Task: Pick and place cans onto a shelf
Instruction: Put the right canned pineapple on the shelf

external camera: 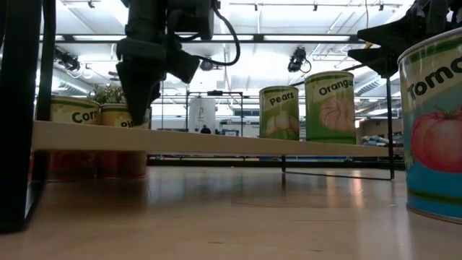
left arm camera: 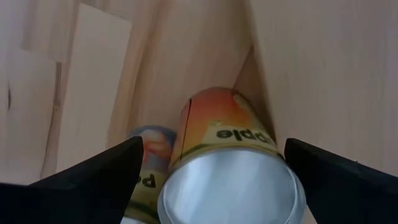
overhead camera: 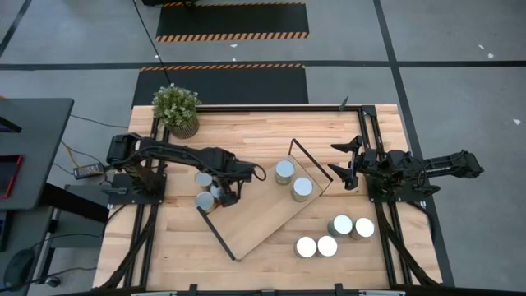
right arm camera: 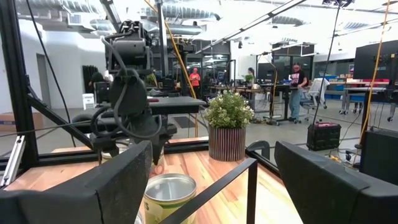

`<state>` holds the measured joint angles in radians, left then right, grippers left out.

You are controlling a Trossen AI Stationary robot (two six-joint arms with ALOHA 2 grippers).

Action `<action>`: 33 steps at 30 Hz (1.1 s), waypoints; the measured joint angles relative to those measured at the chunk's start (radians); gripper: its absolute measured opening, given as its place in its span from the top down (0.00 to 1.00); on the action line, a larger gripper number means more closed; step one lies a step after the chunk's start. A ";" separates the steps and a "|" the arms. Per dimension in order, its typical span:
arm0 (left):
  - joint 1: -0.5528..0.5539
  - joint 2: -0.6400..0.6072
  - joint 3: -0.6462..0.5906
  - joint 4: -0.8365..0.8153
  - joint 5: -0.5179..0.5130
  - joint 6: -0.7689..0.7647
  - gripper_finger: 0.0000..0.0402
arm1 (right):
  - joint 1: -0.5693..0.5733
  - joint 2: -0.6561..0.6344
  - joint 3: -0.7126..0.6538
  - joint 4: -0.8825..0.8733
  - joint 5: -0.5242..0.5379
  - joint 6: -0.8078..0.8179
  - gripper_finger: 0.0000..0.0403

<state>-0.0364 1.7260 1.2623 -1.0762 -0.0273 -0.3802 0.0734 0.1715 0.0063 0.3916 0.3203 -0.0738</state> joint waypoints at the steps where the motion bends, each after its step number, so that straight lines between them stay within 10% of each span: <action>1: 0.000 0.000 -0.002 0.002 0.002 0.000 0.01 | 0.000 0.000 0.000 0.000 0.000 0.000 0.14; 33: 0.054 0.000 0.133 -0.124 -0.029 0.008 0.18 | 0.000 0.000 0.000 0.000 0.000 0.000 0.14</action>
<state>0.0172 1.7256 1.3953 -1.1999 -0.0564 -0.3724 0.0734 0.1715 0.0063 0.3916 0.3202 -0.0738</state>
